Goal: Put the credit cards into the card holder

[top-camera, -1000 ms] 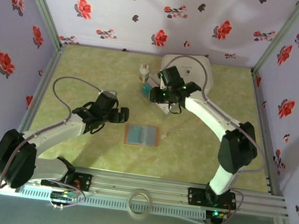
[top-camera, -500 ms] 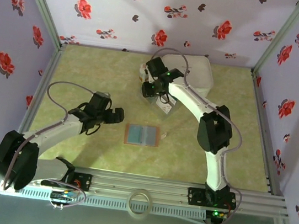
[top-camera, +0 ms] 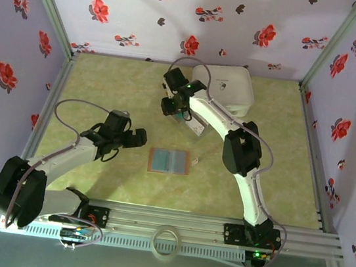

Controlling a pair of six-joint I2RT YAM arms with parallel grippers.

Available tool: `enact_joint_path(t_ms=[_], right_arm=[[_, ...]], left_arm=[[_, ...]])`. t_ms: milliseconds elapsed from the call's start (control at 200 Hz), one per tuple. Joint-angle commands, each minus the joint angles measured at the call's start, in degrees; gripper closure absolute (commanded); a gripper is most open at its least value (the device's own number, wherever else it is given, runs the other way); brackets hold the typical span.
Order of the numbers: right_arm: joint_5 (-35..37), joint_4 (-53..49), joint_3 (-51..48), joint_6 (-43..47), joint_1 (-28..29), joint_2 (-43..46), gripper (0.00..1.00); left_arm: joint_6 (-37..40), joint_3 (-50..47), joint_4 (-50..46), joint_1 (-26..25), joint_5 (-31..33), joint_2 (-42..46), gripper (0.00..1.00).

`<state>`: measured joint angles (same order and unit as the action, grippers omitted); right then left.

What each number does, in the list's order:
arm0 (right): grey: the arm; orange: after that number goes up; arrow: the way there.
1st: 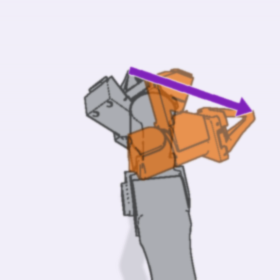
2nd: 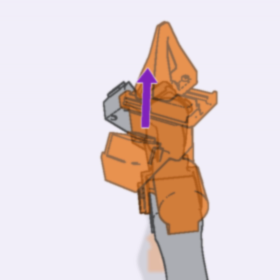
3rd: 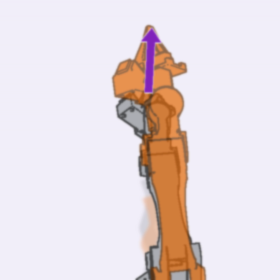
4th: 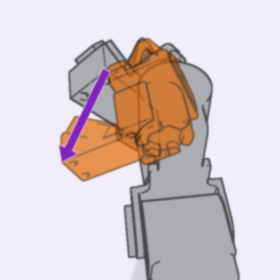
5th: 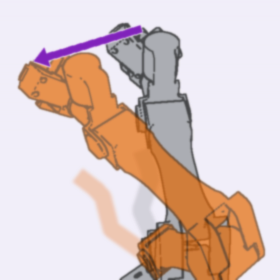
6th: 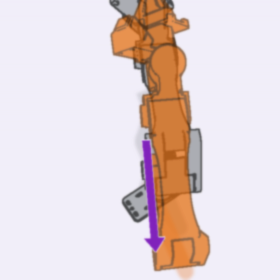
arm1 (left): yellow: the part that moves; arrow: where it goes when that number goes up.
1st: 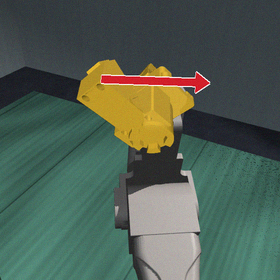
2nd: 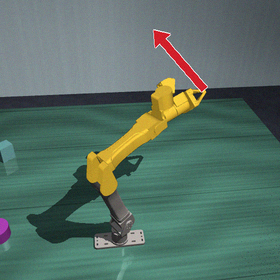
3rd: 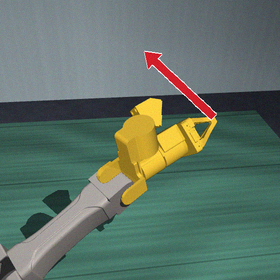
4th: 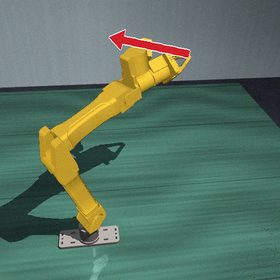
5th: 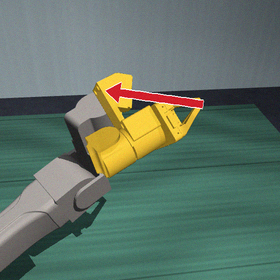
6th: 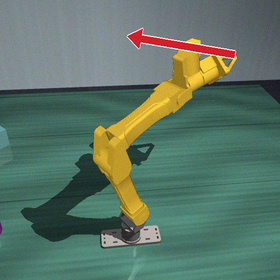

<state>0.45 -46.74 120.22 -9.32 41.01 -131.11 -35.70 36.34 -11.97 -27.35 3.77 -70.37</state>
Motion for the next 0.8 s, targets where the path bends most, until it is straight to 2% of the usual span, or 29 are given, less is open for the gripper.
enact_joint_path(t_ms=[0,120,555,795], right_arm=[[0.76,-2.45,2.7,2.03,0.8,-2.68,0.58],[2.51,-3.24,3.68,3.25,0.91,-3.98,0.6],[4.94,-4.48,5.37,5.72,0.99,-6.01,0.77],[5.02,-4.69,6.38,6.11,0.99,-6.67,0.8]], left_arm=[[-1.08,-0.75,0.79,0.61,-0.69,1.2,0.0],[-1.2,-0.76,0.9,0.69,-0.69,1.13,0.0],[-1.61,-1.05,1.42,0.67,-1.0,0.89,0.0],[-1.65,-1.26,1.57,0.72,-1.05,0.8,0.0]])
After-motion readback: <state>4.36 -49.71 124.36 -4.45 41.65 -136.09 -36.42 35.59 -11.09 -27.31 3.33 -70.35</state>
